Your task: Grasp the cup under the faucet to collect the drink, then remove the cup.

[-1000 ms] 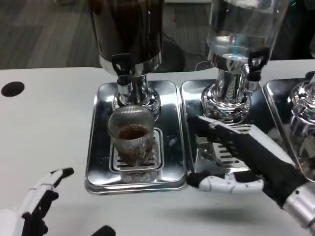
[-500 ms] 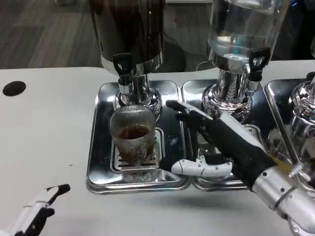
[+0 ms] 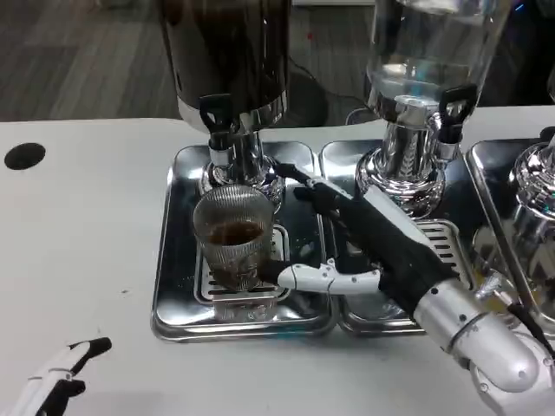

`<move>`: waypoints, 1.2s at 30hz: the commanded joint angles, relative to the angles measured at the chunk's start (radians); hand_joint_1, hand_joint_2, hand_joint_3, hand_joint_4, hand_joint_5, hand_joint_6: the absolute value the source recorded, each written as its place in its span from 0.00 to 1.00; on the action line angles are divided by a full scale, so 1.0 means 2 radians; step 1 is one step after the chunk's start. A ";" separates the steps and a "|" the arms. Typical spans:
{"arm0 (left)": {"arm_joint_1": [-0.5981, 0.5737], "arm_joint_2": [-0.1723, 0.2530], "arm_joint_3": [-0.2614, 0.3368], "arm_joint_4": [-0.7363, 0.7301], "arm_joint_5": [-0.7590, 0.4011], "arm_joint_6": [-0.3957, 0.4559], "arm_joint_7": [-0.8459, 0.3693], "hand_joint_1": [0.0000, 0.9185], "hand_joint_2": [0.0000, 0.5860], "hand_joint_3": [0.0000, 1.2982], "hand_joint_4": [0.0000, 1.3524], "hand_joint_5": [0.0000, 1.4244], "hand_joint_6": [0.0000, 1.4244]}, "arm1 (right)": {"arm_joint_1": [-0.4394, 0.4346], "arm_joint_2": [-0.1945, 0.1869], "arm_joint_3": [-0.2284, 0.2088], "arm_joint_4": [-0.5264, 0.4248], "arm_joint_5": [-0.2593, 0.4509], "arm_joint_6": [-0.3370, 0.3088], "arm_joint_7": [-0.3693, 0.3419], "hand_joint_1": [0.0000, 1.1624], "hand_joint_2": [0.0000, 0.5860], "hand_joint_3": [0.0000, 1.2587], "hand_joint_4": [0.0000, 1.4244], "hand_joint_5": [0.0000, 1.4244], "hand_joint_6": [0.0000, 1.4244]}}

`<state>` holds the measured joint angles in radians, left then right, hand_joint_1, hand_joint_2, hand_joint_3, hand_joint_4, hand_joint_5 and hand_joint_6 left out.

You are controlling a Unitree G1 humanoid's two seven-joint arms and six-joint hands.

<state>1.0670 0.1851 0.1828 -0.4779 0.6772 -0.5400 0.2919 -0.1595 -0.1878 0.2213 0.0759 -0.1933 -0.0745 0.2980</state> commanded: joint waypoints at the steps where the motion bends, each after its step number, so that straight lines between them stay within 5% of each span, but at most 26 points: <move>1: 0.007 -0.001 0.004 0.012 -0.005 -0.011 0.002 0.00 0.08 0.19 0.14 0.24 0.51 | -0.016 0.012 0.007 0.015 -0.006 0.001 -0.012 0.59 0.15 0.05 0.00 0.02 0.02; 36: 0.014 0.011 0.057 0.067 -0.050 -0.068 -0.012 0.00 0.10 0.19 0.14 0.24 0.51 | -0.057 0.096 0.051 0.100 -0.045 -0.022 -0.101 0.59 0.15 0.04 0.00 0.02 0.01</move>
<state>1.0899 0.1991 0.2889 -0.3550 0.5906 -0.6637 0.2827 -0.2497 -0.0074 0.3222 0.2549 -0.2780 -0.0928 0.1154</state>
